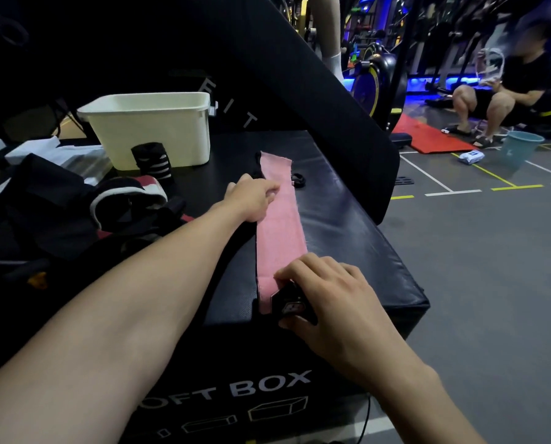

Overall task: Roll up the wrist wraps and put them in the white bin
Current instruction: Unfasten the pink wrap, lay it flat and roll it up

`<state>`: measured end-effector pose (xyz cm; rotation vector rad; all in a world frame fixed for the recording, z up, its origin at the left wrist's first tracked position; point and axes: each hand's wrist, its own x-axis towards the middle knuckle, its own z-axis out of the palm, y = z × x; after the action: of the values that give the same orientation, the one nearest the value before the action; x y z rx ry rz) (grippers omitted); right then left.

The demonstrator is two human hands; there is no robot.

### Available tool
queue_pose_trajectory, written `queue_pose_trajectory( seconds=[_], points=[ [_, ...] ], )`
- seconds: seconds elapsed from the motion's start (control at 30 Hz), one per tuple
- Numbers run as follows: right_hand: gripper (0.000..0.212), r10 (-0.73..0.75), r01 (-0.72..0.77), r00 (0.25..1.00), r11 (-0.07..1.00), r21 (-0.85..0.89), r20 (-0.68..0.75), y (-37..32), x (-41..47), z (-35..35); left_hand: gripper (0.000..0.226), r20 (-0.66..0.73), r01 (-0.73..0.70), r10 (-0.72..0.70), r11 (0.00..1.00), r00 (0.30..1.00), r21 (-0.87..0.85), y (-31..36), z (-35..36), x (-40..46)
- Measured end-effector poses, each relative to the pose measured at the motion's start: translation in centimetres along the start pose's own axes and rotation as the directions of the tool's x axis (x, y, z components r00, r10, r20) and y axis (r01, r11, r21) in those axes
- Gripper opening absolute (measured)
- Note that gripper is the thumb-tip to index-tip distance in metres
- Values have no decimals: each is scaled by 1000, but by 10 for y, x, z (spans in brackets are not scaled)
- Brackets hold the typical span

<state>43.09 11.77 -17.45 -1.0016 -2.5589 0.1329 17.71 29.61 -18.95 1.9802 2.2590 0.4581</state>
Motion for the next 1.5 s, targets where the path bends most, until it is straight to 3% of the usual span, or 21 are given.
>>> queue_pose_trajectory(
  seconds=[0.3,0.77,0.93,1.0,1.13,1.27,1.5],
  points=[
    [47,-1,1,998,1000,-13,-63,2,0,8,33,-56,-81,96,972,994,220,7,-2,0],
    [46,-47,42,995,997,-59,-88,9,3,16,44,41,-84,77,967,996,242,11,-8,-4],
    [47,-142,139,990,987,-82,-27,15,5,4,84,93,-45,26,976,995,214,24,-10,-17],
    [49,-166,165,986,983,-80,-10,15,3,-3,90,82,-44,25,970,996,237,26,-12,-24],
    [46,-162,163,986,986,-23,50,13,1,-13,86,66,-41,26,970,998,241,29,-11,-28],
    [41,-135,130,980,991,45,148,13,7,-20,68,49,-44,34,968,998,245,29,-12,-24],
    [38,-147,123,972,983,137,181,16,12,-13,52,-15,-23,27,967,1000,254,30,-5,-18]
  ],
)
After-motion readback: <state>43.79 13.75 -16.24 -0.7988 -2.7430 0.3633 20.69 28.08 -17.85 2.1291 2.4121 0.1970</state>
